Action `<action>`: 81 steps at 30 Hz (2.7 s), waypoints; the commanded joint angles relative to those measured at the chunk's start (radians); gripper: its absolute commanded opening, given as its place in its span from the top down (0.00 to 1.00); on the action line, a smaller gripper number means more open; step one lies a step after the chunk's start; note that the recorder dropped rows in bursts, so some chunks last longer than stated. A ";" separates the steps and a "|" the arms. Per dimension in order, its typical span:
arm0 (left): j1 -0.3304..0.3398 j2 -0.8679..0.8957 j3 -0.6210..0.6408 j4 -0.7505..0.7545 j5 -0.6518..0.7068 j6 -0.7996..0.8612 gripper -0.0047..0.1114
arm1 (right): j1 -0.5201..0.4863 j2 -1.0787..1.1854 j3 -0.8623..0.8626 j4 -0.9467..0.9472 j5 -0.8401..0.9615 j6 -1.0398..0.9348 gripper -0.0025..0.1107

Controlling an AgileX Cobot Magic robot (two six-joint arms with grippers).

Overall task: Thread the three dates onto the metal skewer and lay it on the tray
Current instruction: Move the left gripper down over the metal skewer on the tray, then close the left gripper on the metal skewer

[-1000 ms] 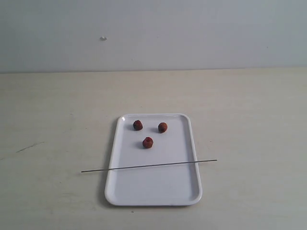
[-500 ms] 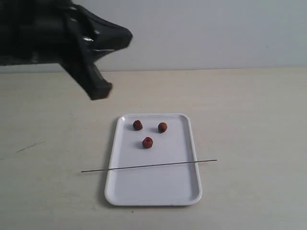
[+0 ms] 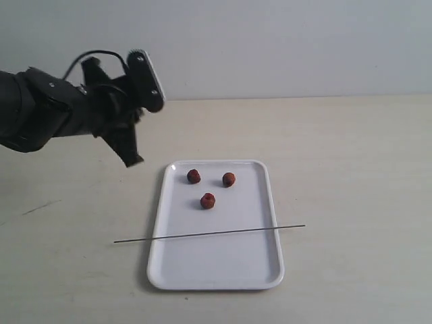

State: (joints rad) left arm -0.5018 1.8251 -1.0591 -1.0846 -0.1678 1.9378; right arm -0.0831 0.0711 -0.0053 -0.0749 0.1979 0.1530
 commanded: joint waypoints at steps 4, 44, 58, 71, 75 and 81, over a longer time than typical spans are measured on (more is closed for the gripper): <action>0.074 0.011 -0.077 -0.145 -0.747 0.160 0.96 | 0.002 -0.004 0.005 -0.006 -0.006 -0.002 0.98; -0.081 0.327 -0.535 0.899 1.254 -0.922 0.62 | 0.002 -0.004 0.005 -0.006 -0.006 -0.002 0.98; -0.095 0.331 -0.513 0.791 1.244 -0.813 0.52 | 0.002 -0.004 0.005 -0.006 -0.006 -0.002 0.98; -0.108 0.331 -0.444 0.810 1.182 -0.820 0.52 | 0.002 -0.004 0.005 -0.006 -0.006 -0.002 0.98; -0.108 0.331 -0.410 0.821 1.133 -0.817 0.52 | 0.002 -0.004 0.005 -0.006 -0.006 -0.002 0.98; -0.108 0.331 -0.387 0.845 1.101 -0.817 0.52 | 0.002 -0.004 0.005 -0.006 -0.006 -0.002 0.98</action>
State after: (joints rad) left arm -0.6080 2.1587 -1.4521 -0.2434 0.9473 1.1248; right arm -0.0831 0.0711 -0.0053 -0.0765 0.1979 0.1530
